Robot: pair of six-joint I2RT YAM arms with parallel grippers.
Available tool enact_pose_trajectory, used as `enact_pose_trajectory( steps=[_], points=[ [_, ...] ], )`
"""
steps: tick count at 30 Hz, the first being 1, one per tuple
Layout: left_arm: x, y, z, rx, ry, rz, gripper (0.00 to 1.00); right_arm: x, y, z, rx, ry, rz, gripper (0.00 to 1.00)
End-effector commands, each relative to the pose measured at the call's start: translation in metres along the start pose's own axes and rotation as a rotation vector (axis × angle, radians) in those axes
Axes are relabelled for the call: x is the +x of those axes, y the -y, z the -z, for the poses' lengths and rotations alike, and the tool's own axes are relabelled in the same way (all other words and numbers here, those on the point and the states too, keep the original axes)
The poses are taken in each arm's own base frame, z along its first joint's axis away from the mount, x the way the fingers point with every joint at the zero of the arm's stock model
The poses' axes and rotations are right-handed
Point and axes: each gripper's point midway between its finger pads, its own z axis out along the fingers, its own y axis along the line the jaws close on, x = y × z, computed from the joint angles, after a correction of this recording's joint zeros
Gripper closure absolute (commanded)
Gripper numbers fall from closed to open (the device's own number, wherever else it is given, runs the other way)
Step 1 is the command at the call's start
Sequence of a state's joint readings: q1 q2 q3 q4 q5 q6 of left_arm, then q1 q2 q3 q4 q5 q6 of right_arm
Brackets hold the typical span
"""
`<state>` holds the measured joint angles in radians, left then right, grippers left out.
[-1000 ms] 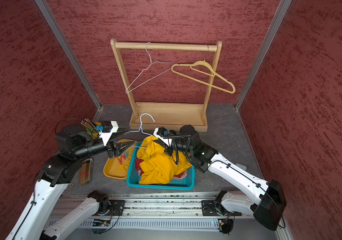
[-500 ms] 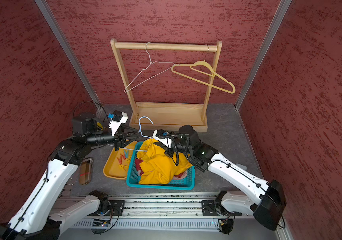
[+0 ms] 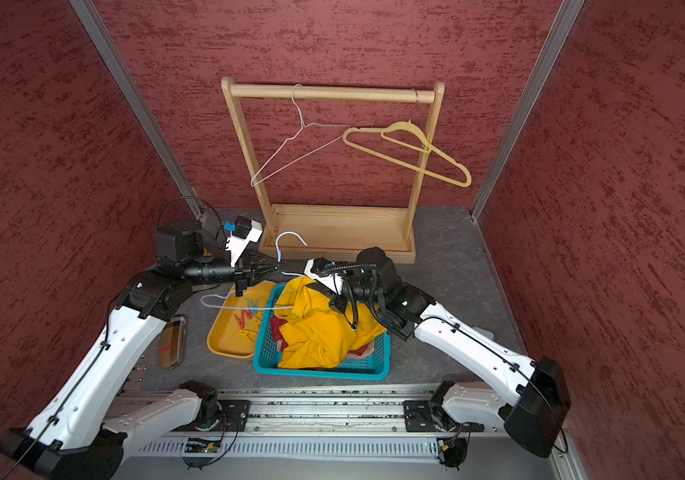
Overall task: Remove the clothespins securing t-shirts to the hanger
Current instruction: Remove the T-shirt from the hanger.
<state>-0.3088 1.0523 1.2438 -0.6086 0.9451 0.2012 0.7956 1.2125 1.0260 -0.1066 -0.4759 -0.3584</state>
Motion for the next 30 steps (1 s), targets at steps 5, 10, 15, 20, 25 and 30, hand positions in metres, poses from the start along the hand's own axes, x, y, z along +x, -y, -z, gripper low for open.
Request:
enact_pose_trajectory(
  steps=[5,10,15,20,25,30],
  points=[
    [-0.007,0.008,0.012,-0.040,0.004,-0.089,1.00,-0.031,0.006,0.010,0.046,0.088,0.040,0.87],
    [-0.010,0.021,0.029,-0.104,-0.007,-0.177,1.00,-0.033,0.007,0.011,0.054,0.096,0.033,0.70],
    [-0.007,0.030,0.043,-0.148,-0.053,-0.228,1.00,-0.032,0.005,0.010,0.038,0.093,0.015,0.69],
    [-0.005,0.040,0.048,-0.138,-0.054,-0.251,1.00,-0.029,0.002,0.011,0.024,0.078,-0.008,0.68],
    [-0.007,0.050,0.057,-0.147,-0.053,-0.283,1.00,-0.023,-0.003,0.018,0.022,0.060,-0.044,0.66],
    [-0.009,0.057,0.072,-0.208,-0.071,-0.335,1.00,-0.016,-0.007,0.031,0.048,0.044,-0.073,0.63]
  ],
)
